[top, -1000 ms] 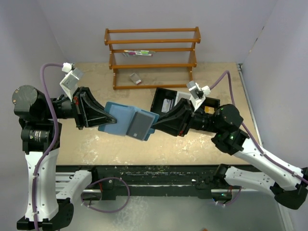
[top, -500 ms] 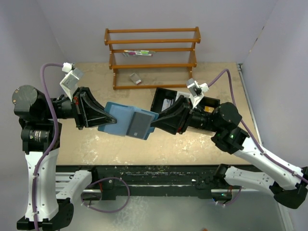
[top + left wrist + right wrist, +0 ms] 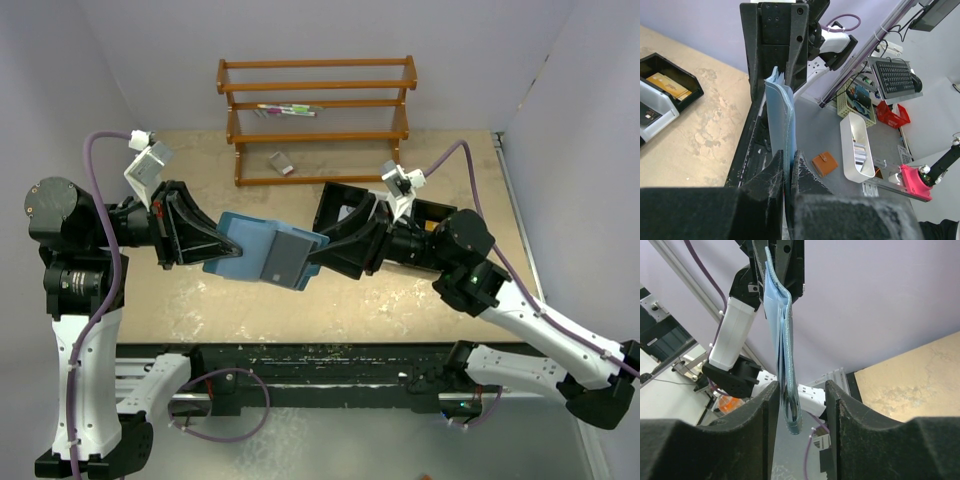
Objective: Take the credit cards out of the card holder
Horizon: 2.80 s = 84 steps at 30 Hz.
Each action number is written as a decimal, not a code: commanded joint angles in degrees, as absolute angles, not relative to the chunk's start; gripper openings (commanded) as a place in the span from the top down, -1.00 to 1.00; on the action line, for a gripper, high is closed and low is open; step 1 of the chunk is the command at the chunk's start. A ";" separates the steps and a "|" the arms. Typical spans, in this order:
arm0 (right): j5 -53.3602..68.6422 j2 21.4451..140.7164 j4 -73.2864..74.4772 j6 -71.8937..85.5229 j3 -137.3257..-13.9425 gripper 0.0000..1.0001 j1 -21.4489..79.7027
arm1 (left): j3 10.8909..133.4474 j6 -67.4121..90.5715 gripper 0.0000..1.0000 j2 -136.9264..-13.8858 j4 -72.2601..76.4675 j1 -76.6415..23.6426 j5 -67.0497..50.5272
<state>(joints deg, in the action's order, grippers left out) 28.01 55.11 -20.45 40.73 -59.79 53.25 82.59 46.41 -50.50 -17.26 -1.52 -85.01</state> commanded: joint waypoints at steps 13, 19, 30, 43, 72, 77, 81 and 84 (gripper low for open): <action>33.30 55.54 -37.08 45.88 -58.81 -0.03 54.82 | 83.68 46.58 1.00 -50.36 -15.33 -1.21 -84.68; 32.47 58.38 -38.70 46.03 -60.33 0.09 56.75 | 83.65 46.66 1.00 -50.33 -15.38 -1.23 -84.46; 34.65 58.76 -39.23 43.80 -61.08 0.04 59.55 | 84.06 47.02 1.00 -50.36 -15.21 -1.23 -85.11; 29.10 51.98 -18.03 33.55 -63.84 0.32 59.54 | 84.48 49.60 1.00 -50.00 -12.85 -1.23 -86.99; 28.55 51.36 -18.37 31.98 -61.44 0.35 59.54 | 86.65 53.94 1.00 -50.94 -8.14 -1.23 -86.29; 26.97 51.27 -18.22 31.50 -62.05 0.48 59.55 | 86.79 54.31 1.00 -51.01 -7.84 -1.23 -86.28; 25.89 52.21 -17.67 31.29 -62.72 0.55 59.58 | 86.83 54.59 1.00 -51.06 -7.61 -1.28 -86.32; 24.38 52.61 -17.43 31.18 -62.93 0.59 59.58 | 87.10 55.11 1.00 -51.16 -7.18 -1.24 -86.39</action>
<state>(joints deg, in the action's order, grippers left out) 26.81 52.25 -15.35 32.29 -61.10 59.35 84.84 53.52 -50.87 -9.85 -1.41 -86.94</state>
